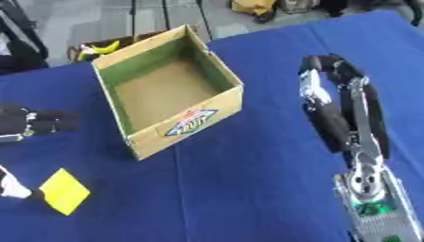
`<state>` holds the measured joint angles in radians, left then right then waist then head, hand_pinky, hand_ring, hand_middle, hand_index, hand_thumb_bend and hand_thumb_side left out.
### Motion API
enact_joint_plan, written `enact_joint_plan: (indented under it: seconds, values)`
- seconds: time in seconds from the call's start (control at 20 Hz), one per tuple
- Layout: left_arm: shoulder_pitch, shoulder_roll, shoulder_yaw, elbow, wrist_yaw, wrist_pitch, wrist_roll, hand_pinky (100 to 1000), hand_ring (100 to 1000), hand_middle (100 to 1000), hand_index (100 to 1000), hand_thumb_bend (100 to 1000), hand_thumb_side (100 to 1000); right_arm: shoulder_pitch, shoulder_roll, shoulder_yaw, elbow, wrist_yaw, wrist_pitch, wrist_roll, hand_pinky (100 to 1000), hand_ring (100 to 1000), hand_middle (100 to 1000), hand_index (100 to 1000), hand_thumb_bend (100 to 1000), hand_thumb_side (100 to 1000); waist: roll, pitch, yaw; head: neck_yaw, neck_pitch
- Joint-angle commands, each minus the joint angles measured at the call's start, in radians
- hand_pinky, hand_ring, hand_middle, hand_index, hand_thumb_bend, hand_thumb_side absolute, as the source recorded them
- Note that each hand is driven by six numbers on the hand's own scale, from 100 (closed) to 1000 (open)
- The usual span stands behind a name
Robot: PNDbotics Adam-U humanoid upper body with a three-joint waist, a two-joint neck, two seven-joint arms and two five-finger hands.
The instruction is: Pick up objects on the table and place them in the box.
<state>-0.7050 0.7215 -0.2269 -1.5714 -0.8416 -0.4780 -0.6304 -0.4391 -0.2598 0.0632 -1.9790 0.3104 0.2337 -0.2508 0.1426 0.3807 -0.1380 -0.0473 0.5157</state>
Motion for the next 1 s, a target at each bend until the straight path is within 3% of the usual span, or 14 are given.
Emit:
enact_joint_plan:
  seconds: [0.05, 0.75, 1.0]
  values:
    - [-0.022, 0.013, 0.005, -0.033, -0.033, -0.278, -0.277, 533, 698, 1000, 1000, 764, 567, -0.005, -0.015, 0.002, -0.015, -0.008, -0.002, 0.003, 943, 1000, 635, 745, 100, 774, -0.004, -0.018, 0.001, 0.001, -0.013]
    - [-0.02, -0.001, -0.038, -0.02, -0.125, -0.312, -0.277, 534, 686, 979, 996, 761, 536, -0.003, -0.018, -0.001, -0.014, -0.007, 0.0, 0.002, 944, 1000, 636, 746, 100, 777, -0.004, -0.013, 0.003, 0.001, -0.015]
    - [-0.023, -0.003, -0.043, -0.014, -0.126, -0.321, -0.277, 530, 682, 976, 992, 716, 555, -0.004, -0.016, -0.001, -0.013, -0.005, 0.0, 0.001, 943, 1000, 636, 746, 100, 772, -0.006, -0.014, 0.001, 0.002, -0.016]
